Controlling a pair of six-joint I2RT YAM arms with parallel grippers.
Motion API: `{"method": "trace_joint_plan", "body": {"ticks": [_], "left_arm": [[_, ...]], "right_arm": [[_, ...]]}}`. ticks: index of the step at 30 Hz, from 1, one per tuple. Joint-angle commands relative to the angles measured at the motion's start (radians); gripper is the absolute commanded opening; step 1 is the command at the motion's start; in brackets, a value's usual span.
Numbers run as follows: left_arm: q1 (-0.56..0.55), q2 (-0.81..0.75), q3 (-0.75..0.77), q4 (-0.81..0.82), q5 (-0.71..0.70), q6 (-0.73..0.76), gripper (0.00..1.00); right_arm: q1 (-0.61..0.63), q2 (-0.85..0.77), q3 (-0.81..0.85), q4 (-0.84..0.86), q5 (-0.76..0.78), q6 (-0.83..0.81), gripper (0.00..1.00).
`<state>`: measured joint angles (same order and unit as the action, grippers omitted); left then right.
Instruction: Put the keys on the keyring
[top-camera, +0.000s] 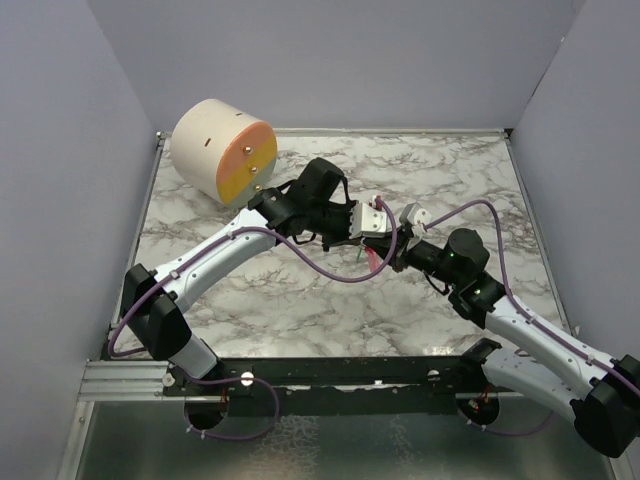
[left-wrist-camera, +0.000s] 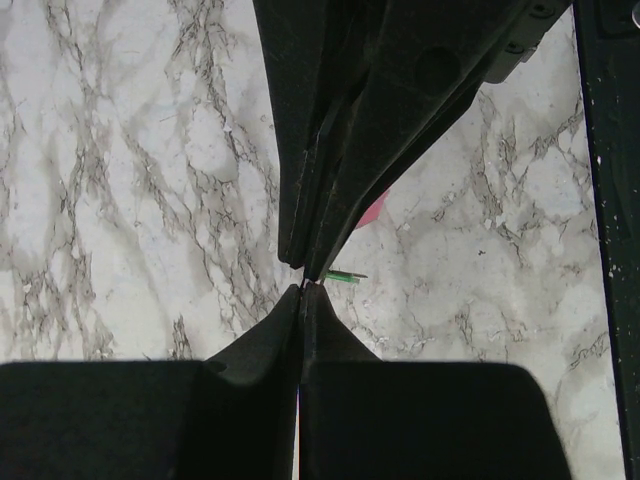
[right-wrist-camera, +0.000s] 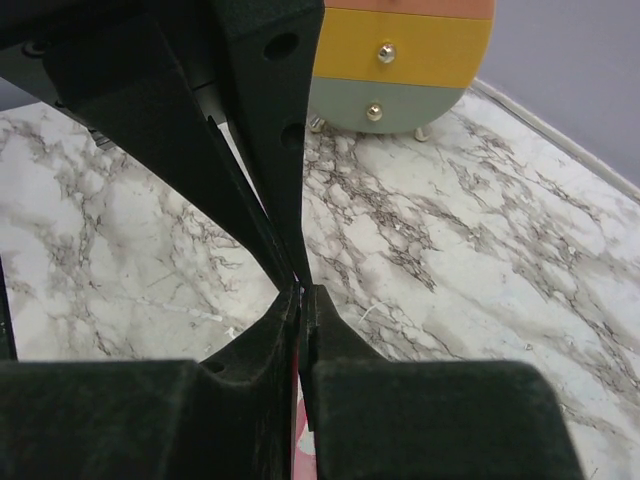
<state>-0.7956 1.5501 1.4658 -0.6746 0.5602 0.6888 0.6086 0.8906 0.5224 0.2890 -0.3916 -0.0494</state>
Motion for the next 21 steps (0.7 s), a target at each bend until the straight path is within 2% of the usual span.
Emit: {"method": "trace_joint_plan", "body": {"ticks": [1,10,18,21], "left_arm": [[-0.011,0.001,0.045,-0.019,0.028,0.012,0.0],[-0.011,0.002,0.054,-0.019,0.024,0.011,0.0],[-0.011,-0.001,0.058,-0.019,0.015,0.011,0.0],[-0.011,-0.003,0.062,-0.019,0.011,0.01,0.0]], "right_arm": [[-0.001,0.005,0.04,0.01,-0.003,-0.001,0.03],[-0.001,0.016,0.04,0.002,-0.003,0.002,0.1],[-0.002,0.027,0.041,0.002,0.009,0.009,0.11],[-0.001,0.029,0.04,0.002,0.017,0.012,0.06]]}}
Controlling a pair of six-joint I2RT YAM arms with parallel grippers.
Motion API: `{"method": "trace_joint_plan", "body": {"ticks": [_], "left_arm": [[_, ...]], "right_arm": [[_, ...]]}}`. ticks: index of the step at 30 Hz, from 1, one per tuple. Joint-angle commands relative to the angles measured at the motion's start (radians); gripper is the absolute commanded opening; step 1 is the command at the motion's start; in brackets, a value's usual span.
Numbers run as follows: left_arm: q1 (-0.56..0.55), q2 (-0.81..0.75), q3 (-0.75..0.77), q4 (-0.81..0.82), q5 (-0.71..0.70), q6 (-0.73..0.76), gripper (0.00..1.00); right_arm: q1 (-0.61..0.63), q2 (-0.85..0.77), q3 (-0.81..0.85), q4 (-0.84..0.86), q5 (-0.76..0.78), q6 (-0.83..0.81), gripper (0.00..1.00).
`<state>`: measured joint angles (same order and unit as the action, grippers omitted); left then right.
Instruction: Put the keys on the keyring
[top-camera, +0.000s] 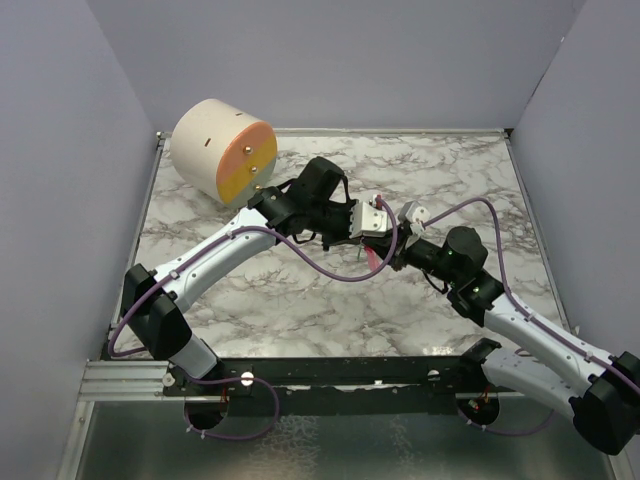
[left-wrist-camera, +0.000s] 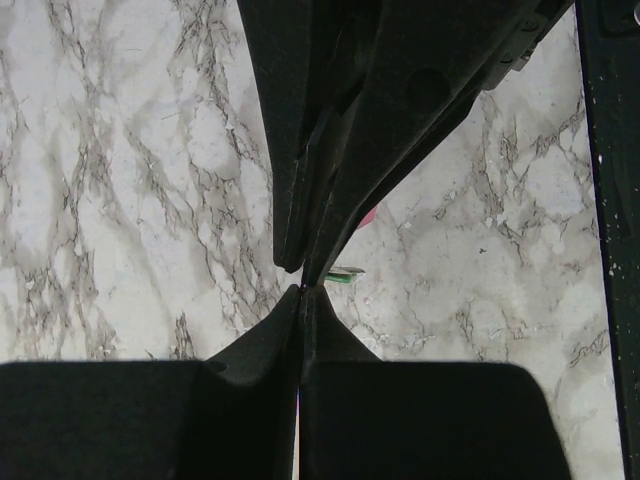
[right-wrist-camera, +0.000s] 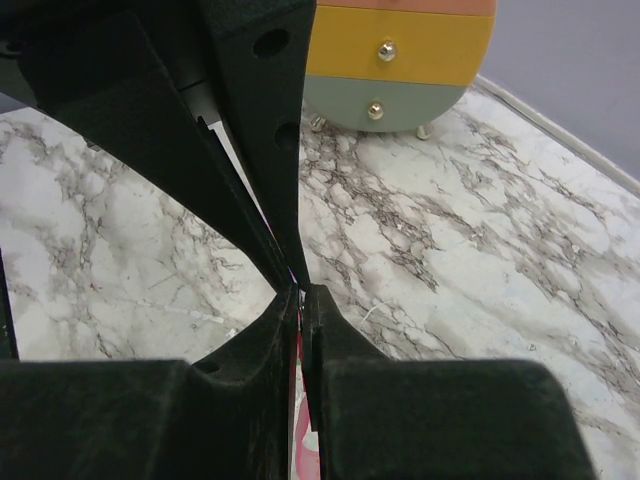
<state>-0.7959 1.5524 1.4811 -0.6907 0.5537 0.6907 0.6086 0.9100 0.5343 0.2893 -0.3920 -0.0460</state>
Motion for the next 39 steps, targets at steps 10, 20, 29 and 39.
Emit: {"method": "trace_joint_plan", "body": {"ticks": [10,20,29,39], "left_arm": [[-0.011,-0.005,0.064,0.0,-0.004,-0.008,0.0],[-0.011,-0.005,0.07,0.002,-0.004,-0.018,0.0],[-0.011,-0.004,0.066,0.004,-0.01,-0.025,0.0],[-0.008,-0.103,-0.053,0.287,-0.239,-0.188,0.37]], "right_arm": [[-0.001,0.021,0.035,-0.013,0.016,0.009,0.01],[-0.001,0.033,0.047,-0.033,0.01,0.007,0.15],[-0.001,0.009,0.038,-0.028,0.033,0.014,0.01],[-0.001,-0.048,0.012,-0.006,0.129,0.051,0.01]]}}
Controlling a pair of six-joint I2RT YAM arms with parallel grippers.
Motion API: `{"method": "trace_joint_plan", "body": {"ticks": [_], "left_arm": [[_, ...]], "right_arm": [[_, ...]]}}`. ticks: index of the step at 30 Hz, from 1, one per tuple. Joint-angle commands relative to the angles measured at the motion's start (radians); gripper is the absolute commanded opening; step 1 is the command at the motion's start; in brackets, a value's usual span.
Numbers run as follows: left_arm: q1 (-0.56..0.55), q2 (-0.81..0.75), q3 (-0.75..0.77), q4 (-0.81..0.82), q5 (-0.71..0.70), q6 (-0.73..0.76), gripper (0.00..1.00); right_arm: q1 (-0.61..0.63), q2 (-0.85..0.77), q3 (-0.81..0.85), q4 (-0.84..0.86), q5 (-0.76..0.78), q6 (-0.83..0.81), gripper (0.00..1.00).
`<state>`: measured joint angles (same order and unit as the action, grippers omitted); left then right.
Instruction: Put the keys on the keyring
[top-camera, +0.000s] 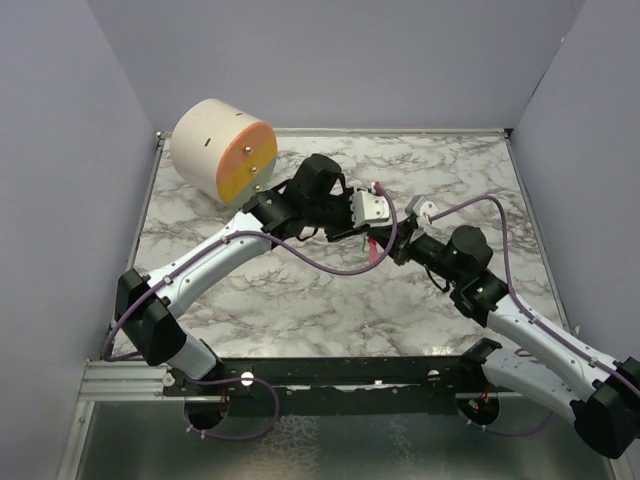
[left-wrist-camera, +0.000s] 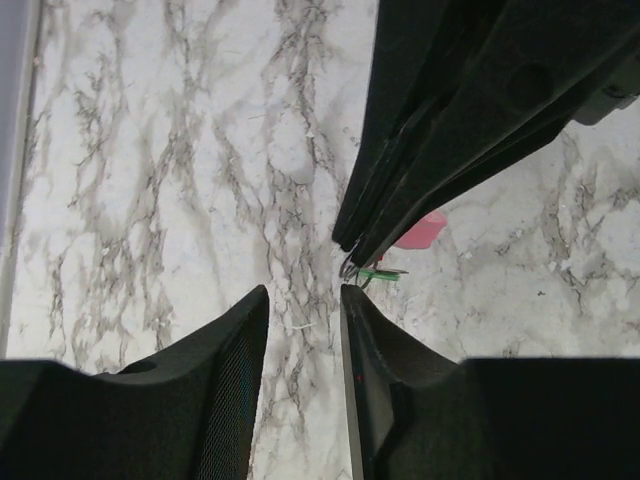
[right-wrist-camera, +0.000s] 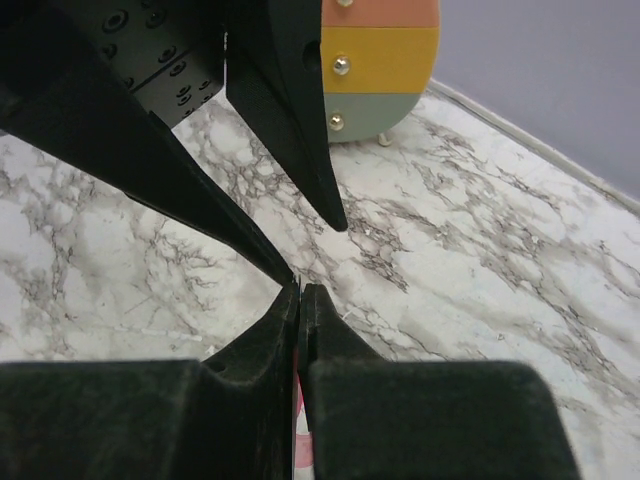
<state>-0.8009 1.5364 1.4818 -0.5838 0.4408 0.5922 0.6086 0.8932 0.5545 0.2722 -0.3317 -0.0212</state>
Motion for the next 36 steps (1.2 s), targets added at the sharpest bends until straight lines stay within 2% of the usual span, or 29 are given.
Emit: {"method": "trace_joint_plan", "body": {"ticks": [1,6,12,16,21,28,36], "left_arm": [[0.001,-0.107,-0.076,0.225,-0.165,-0.113,0.4],[0.009,-0.248,-0.263,0.538,-0.355,-0.232,0.49],[0.004,-0.416,-0.562,0.89,-0.318,-0.403,0.57],[-0.029,-0.427,-0.619,0.94,-0.356,-0.468,0.64],[-0.15,-0.411,-0.698,1.061,-0.478,-0.518,0.71],[-0.215,-0.352,-0.726,1.161,-0.584,-0.578,0.72],[-0.326,-0.379,-0.798,1.311,-0.664,-0.531,0.72]], "right_arm": [[-0.001,-0.034,-0.008,0.01,0.08,0.032,0.01],[-0.001,-0.057,-0.016,0.02,0.134,0.059,0.01],[-0.001,-0.133,-0.097,0.154,0.19,0.102,0.01],[-0.001,-0.208,-0.161,0.247,0.215,0.131,0.01],[-0.001,-0.261,-0.207,0.313,0.244,0.155,0.01],[-0.001,-0.311,-0.186,0.283,0.29,0.188,0.01],[-0.001,-0.405,-0.212,0.251,0.283,0.278,0.01]]}}
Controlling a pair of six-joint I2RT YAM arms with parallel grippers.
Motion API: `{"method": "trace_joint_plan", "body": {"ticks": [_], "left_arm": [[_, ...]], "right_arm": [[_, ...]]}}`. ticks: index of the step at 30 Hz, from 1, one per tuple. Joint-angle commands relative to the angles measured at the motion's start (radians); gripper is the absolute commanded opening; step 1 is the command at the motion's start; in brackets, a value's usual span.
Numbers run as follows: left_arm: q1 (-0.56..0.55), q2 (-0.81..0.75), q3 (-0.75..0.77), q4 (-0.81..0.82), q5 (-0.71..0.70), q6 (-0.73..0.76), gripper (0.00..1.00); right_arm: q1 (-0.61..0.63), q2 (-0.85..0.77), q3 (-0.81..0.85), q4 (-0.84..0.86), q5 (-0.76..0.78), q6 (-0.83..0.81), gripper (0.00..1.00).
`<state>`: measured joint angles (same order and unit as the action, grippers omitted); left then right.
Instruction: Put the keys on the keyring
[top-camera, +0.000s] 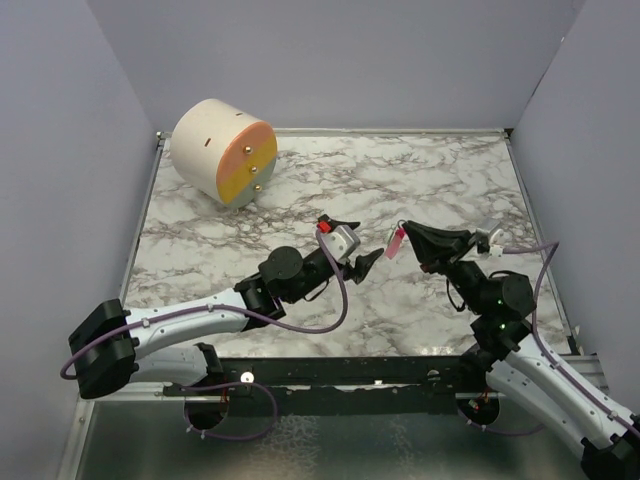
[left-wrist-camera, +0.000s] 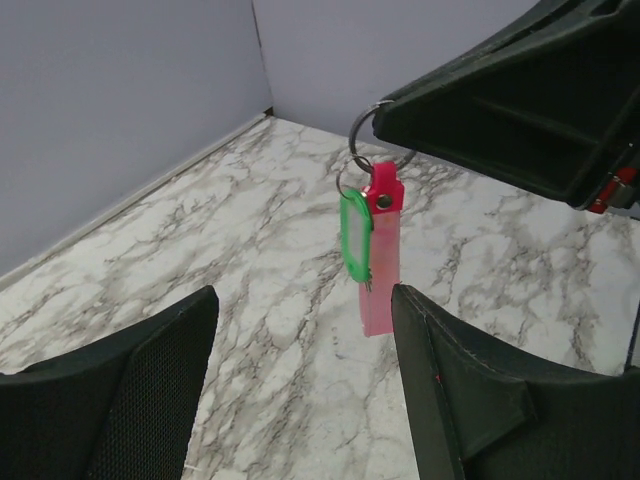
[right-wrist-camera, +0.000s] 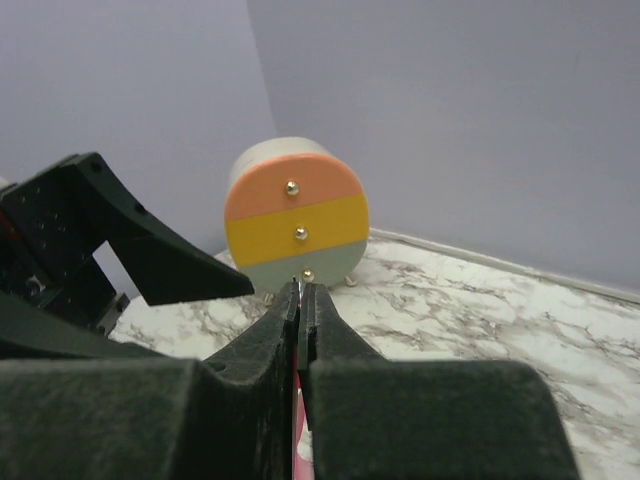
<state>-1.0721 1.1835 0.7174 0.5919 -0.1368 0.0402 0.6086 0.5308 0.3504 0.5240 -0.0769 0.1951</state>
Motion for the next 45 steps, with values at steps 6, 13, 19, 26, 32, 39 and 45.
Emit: {"method": "trace_joint_plan", "body": {"ticks": [6,13,19,26,32,39,45], "left_arm": [[-0.122,-0.008,-0.055,0.246,-0.106,0.112,0.72],[-0.163,0.042,-0.06,0.339,-0.127,0.153,0.72],[-0.189,0.083,-0.041,0.364,-0.153,0.174,0.72],[-0.21,0.117,-0.037,0.421,-0.197,0.193,0.72],[-0.215,0.122,-0.067,0.511,-0.226,0.207,0.72],[-0.217,0.135,-0.073,0.539,-0.213,0.22,0.7],[-0.216,0.161,-0.06,0.536,-0.197,0.226,0.6]], "right_arm": [[-0.002,-0.064,-0.014,0.03,0.017,0.093,0.01],[-0.001,-0.052,-0.035,0.087,-0.019,0.13,0.01],[-0.001,-0.049,-0.042,0.118,-0.047,0.15,0.01],[-0.001,-0.051,-0.045,0.136,-0.09,0.165,0.01],[-0.001,-0.042,-0.052,0.161,-0.116,0.173,0.01],[-0.001,-0.014,-0.063,0.208,-0.151,0.197,0.01],[-0.001,-0.025,-0.073,0.225,-0.154,0.21,0.01]]}}
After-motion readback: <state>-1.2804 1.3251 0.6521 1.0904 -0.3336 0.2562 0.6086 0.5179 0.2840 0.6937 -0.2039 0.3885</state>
